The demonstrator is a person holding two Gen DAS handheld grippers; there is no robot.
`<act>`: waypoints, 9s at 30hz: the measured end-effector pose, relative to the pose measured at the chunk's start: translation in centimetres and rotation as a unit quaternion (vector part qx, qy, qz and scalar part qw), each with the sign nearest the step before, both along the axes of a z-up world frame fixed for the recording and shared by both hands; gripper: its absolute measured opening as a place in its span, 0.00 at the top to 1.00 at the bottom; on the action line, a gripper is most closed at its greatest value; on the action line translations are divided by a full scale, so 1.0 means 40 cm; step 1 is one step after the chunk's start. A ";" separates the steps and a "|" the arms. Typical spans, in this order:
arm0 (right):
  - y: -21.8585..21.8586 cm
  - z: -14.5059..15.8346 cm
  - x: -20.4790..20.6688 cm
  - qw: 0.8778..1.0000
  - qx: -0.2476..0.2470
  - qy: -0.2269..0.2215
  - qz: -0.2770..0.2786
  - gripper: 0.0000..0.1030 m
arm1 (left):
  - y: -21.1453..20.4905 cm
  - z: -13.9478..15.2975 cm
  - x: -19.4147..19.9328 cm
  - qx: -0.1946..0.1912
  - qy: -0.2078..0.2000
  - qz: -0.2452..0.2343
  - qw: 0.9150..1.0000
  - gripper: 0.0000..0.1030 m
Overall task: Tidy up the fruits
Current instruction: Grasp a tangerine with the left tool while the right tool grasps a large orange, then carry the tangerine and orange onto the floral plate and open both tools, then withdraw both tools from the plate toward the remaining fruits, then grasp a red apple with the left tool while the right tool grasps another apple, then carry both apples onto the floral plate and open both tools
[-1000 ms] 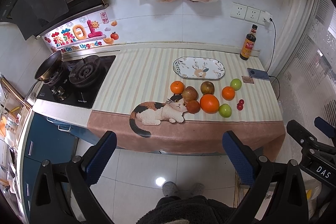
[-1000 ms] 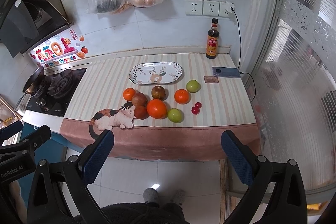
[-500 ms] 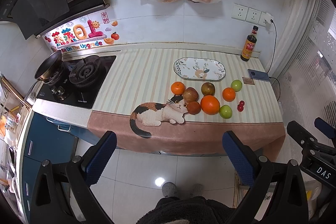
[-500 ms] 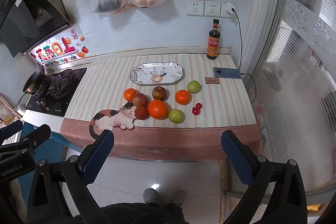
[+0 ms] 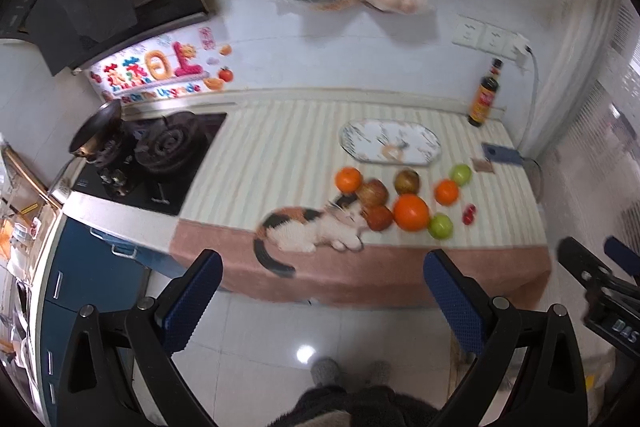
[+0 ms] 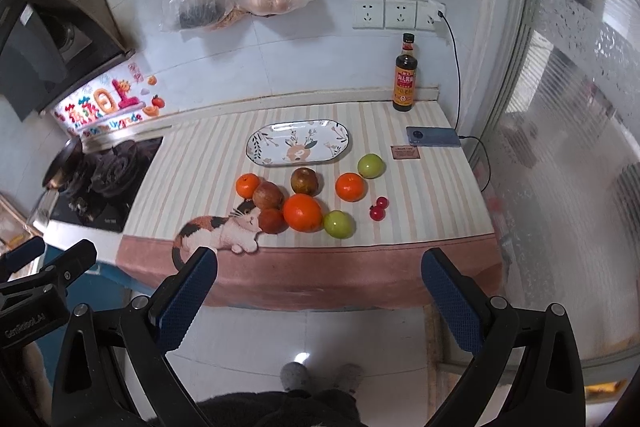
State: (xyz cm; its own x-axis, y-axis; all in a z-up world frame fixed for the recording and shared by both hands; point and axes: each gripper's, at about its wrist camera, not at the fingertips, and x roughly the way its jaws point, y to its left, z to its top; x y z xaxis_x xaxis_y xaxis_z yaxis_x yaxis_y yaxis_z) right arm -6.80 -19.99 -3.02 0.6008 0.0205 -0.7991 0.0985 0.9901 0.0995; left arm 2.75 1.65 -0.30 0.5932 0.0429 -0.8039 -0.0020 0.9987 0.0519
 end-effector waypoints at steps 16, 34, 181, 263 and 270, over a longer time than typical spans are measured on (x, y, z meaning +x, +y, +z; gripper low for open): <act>0.064 -0.342 0.327 0.996 0.054 0.064 0.004 0.00 | 0.117 -0.312 0.300 0.020 0.090 0.047 0.995 0.00; 0.142 -0.892 0.794 0.923 0.004 0.299 0.243 0.22 | 0.015 -0.727 0.566 -0.110 0.331 0.080 0.934 0.02; -0.078 -0.337 0.806 0.992 0.038 0.124 0.005 0.05 | -0.150 -0.414 0.621 -0.072 0.129 -0.071 0.986 0.10; -0.112 -0.786 0.965 0.945 0.224 0.237 -0.001 0.33 | -0.231 -0.818 0.697 -0.094 0.315 -0.123 0.937 0.43; -0.163 -0.790 0.978 0.942 0.236 0.239 -0.011 0.33 | -0.238 -0.881 0.738 -0.119 0.335 -0.114 0.928 0.31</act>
